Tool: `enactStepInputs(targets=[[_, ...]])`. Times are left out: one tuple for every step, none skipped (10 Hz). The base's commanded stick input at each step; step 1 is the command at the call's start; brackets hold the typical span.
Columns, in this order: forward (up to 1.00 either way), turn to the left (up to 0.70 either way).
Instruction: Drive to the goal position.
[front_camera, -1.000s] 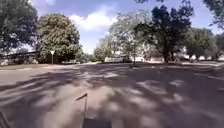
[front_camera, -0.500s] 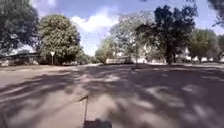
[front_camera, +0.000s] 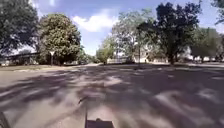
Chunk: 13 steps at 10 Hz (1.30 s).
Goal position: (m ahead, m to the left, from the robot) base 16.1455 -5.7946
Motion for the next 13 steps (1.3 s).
enactStepInputs(targets=[[1.0, 0.0], [1.0, 0.0], [1.0, 0.0], [1.0, 0.0], [1.0, 0.0], [1.0, 0.0], [1.0, 0.0], [1.0, -0.32], [1.0, -0.4], [1.0, -0.4], [1.0, -0.4], [1.0, -0.27], [1.0, 0.0]])
